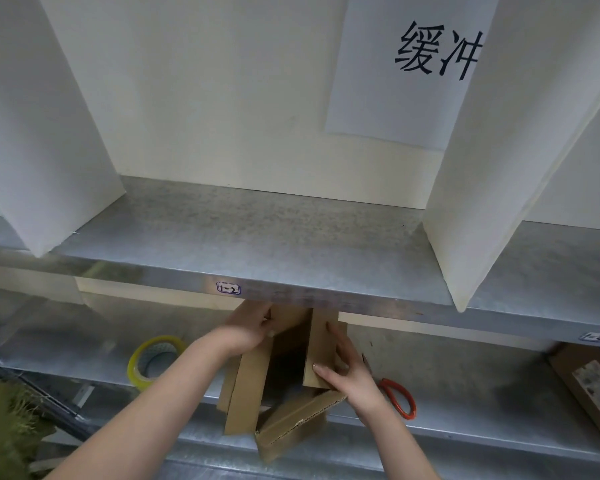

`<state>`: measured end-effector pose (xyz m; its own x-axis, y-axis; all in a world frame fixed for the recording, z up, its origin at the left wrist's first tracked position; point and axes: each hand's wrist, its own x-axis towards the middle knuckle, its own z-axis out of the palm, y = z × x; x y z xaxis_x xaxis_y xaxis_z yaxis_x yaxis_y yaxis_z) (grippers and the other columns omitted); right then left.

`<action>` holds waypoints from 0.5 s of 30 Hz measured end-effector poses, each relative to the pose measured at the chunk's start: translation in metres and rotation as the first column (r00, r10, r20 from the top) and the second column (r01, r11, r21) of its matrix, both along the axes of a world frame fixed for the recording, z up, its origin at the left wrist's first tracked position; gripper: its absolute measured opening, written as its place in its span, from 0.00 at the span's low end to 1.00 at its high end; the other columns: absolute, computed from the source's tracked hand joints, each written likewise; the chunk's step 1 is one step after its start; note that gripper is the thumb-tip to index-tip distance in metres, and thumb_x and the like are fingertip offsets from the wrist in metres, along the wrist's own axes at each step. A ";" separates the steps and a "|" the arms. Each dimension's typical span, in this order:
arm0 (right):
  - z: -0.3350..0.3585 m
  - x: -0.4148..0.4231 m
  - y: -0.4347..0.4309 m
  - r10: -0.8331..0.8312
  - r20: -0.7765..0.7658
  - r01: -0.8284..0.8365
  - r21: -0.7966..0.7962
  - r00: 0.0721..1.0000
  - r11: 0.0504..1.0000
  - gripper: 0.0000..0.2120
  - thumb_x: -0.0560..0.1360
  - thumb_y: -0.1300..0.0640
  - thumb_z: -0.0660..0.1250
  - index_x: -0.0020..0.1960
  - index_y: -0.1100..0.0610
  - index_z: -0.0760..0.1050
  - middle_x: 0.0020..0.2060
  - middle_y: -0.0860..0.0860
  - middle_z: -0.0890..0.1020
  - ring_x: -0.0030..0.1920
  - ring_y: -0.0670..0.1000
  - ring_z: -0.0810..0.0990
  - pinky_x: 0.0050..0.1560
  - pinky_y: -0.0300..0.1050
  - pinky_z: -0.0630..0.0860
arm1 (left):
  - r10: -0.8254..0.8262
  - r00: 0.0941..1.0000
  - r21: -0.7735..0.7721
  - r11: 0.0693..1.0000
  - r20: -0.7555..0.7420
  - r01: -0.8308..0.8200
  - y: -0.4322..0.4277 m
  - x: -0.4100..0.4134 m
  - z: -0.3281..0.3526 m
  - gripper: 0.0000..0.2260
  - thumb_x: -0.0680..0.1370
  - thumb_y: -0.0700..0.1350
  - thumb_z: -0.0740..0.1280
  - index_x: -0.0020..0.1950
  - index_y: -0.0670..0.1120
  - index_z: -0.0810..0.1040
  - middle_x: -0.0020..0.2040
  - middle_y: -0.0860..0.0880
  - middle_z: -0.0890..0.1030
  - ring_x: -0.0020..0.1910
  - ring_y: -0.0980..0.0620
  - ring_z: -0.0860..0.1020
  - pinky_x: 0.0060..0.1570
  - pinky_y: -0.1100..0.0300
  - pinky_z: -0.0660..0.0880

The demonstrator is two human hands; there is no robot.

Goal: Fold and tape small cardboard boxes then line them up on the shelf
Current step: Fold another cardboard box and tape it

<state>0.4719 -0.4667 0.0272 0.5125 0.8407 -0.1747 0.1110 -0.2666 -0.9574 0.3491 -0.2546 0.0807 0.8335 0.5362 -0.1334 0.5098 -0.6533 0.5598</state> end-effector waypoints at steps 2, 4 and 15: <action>-0.002 -0.002 0.002 -0.020 0.002 0.020 0.017 1.000 1.000 0.34 0.73 0.50 0.74 0.71 0.33 0.60 0.65 0.28 0.63 0.69 0.41 0.62 0.69 0.39 0.66 | 0.020 1.000 0.010 1.000 0.003 -0.020 -0.001 -0.001 0.000 0.14 0.81 0.44 0.62 0.68 0.46 0.70 0.65 0.47 0.75 0.63 0.48 0.74 0.60 0.57 0.71; -0.004 -0.004 0.002 -0.045 0.002 0.045 0.030 0.999 0.999 0.34 0.73 0.53 0.74 0.71 0.35 0.60 0.66 0.30 0.64 0.68 0.39 0.63 0.65 0.34 0.67 | 0.037 0.999 0.014 0.999 0.006 -0.037 -0.001 -0.002 -0.003 0.14 0.82 0.44 0.61 0.68 0.46 0.70 0.66 0.47 0.75 0.63 0.48 0.75 0.57 0.59 0.70; -0.011 0.002 -0.011 -0.096 0.030 0.096 -0.004 0.995 0.995 0.33 0.72 0.61 0.74 0.70 0.39 0.65 0.65 0.38 0.71 0.57 0.28 0.69 0.50 0.20 0.68 | 0.571 0.755 -0.722 0.664 0.322 -0.194 -0.004 -0.025 0.001 0.09 0.84 0.50 0.55 0.56 0.52 0.74 0.55 0.47 0.80 0.48 0.54 0.80 0.43 0.66 0.75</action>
